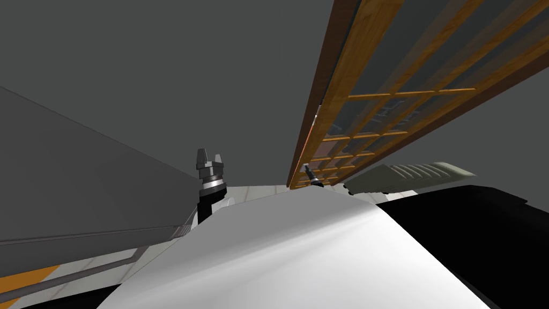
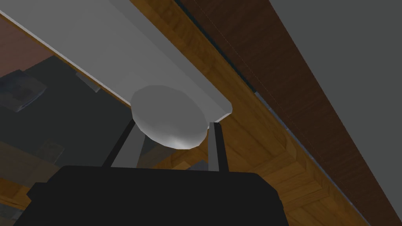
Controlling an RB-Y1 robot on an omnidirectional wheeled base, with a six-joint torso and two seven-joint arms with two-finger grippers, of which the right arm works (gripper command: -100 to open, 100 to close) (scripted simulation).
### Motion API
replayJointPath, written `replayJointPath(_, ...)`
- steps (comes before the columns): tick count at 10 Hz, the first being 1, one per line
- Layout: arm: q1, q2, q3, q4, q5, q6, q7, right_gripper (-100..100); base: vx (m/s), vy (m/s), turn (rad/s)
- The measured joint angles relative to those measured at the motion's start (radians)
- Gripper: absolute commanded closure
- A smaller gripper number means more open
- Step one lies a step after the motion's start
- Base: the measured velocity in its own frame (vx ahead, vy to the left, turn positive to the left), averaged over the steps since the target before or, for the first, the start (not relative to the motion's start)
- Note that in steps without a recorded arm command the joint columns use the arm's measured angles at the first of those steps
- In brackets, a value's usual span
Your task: Pull the door open
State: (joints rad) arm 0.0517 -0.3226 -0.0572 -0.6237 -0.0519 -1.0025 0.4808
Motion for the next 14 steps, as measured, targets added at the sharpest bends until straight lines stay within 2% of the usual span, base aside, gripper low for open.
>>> replayJointPath(3,-0.006,-0.001,0.007,0.006,-0.023,0.001,-0.077,100,-0.033,-0.016,0.036)
replayJointPath(9,0.0,0.0,0.02,-0.017,-0.063,0.019,-0.215,100,-0.032,-0.017,0.049)
replayJointPath(10,-0.006,-0.001,0.022,-0.006,-0.071,0.016,-0.24,100,-0.021,-0.016,0.03)
replayJointPath(14,0.0,-0.001,0.03,-0.02,-0.096,0.026,-0.325,100,-0.032,-0.018,0.056)
